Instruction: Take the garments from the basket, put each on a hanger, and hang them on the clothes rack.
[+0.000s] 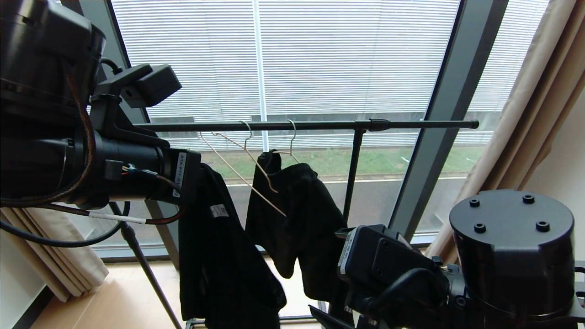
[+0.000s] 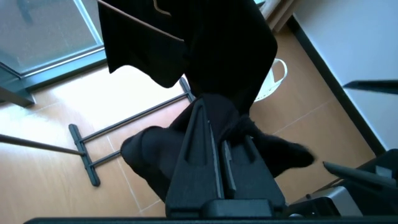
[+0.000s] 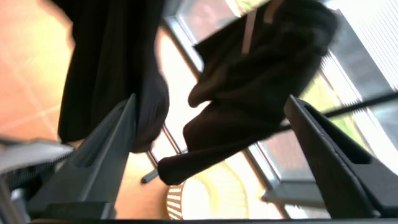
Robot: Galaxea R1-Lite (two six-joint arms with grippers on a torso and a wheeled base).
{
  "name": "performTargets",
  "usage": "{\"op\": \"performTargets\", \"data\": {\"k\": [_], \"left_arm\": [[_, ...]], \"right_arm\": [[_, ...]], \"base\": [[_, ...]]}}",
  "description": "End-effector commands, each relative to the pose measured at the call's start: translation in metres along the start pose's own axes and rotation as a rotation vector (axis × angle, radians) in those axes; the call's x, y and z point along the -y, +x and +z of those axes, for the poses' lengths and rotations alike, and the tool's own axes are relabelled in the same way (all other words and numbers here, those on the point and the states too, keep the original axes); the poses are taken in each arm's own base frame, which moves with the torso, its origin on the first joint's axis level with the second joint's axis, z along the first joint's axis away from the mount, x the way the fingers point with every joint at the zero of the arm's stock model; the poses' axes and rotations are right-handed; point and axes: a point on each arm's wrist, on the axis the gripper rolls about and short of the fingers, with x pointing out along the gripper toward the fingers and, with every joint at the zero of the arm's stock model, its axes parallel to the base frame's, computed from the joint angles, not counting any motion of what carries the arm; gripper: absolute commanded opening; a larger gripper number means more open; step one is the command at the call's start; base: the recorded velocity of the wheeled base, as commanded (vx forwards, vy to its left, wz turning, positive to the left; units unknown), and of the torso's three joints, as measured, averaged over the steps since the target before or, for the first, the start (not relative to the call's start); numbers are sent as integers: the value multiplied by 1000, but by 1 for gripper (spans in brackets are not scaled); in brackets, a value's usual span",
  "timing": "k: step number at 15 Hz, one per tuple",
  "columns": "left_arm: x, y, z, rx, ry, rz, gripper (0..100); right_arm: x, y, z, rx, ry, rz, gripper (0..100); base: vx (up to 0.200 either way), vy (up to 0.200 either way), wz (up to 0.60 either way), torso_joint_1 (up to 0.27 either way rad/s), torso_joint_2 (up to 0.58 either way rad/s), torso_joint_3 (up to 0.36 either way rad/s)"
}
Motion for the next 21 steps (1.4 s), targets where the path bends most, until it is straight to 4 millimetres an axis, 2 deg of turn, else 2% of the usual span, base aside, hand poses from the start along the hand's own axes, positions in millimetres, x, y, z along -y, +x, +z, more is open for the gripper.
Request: {"op": "performTargets", "data": {"k": [1, 3, 6, 10, 12, 15, 18, 21], "left_arm": [[2, 0, 0, 0, 4, -6, 0], [2, 0, -1, -3, 5, -6, 0], [2, -1, -1, -3, 5, -6, 0], [2, -1, -2, -5, 5, -6, 0], [3, -1, -2, -4, 8, -11, 0], [5, -1, -2, -5, 12, -16, 0], [5, -1, -2, -7, 13, -19, 0], [6, -1, -4, -10, 16, -22, 0]], "right_arm": [[-3, 5, 1, 25, -6, 42, 100], [-11, 20, 16, 113, 28, 63, 100], [-17, 39, 26, 140, 100, 72, 100], [-30, 40, 40, 179, 148, 118, 100], [-33, 51, 36, 152, 145, 114, 100], [-13, 63, 23, 102, 178, 65, 100], [-7, 80, 12, 58, 197, 63, 100], [-1, 83, 15, 75, 249, 77, 100]], "base": [[0, 0, 0, 0, 0, 0], [0, 0, 0, 0, 0, 0], [0, 0, 0, 0, 0, 0], [0, 0, 0, 0, 0, 0], [0, 0, 0, 0, 0, 0], [0, 0, 0, 0, 0, 0], [0, 0, 0, 0, 0, 0], [0, 0, 0, 0, 0, 0]]}}
